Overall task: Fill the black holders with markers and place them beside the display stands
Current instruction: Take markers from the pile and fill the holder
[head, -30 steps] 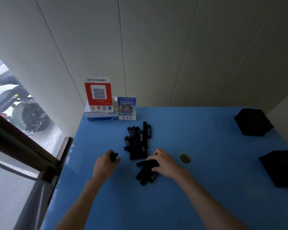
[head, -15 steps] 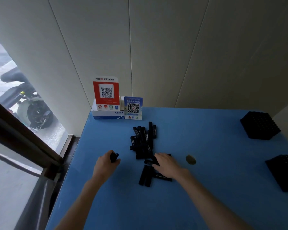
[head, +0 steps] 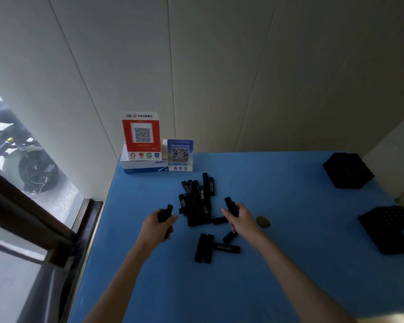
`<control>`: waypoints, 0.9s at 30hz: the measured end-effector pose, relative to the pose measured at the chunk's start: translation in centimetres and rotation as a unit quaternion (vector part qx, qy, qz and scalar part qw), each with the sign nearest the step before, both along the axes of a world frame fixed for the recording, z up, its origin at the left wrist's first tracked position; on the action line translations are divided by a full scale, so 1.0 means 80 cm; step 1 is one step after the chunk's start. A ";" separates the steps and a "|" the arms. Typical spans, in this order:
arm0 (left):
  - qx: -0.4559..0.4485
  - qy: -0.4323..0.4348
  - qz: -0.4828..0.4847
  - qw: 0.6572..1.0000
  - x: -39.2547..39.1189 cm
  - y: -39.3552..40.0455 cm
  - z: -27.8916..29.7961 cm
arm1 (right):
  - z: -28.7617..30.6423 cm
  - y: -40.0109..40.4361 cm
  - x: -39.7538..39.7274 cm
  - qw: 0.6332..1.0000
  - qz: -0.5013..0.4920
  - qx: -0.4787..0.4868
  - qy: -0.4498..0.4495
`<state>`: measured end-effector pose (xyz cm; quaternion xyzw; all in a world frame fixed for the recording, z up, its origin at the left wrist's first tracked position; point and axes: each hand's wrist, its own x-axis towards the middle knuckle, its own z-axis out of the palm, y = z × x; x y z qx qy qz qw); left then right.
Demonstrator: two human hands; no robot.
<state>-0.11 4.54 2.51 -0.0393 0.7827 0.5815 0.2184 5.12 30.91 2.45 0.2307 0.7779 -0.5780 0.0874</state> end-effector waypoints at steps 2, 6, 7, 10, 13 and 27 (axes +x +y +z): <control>0.045 -0.027 -0.015 0.999 0.000 0.013 0.009 | 0.007 0.010 0.011 0.999 -0.038 -0.038 0.005; 0.081 -0.057 -0.048 0.994 -0.001 0.047 0.017 | 0.018 0.037 0.046 0.993 -0.101 -0.067 0.008; 0.082 -0.057 -0.052 0.994 0.000 0.057 0.018 | 0.019 0.047 0.057 0.991 -0.112 -0.068 0.006; 0.089 -0.060 -0.054 0.993 0.007 0.092 0.018 | 0.017 0.080 0.089 0.986 -0.155 -0.060 0.000; 0.093 -0.061 -0.074 0.991 0.022 0.130 0.021 | 0.021 0.115 0.128 0.980 -0.193 -0.050 0.007; 0.130 -0.018 -0.087 0.987 0.196 0.335 0.050 | 0.035 0.306 0.370 0.972 -0.218 -0.033 0.085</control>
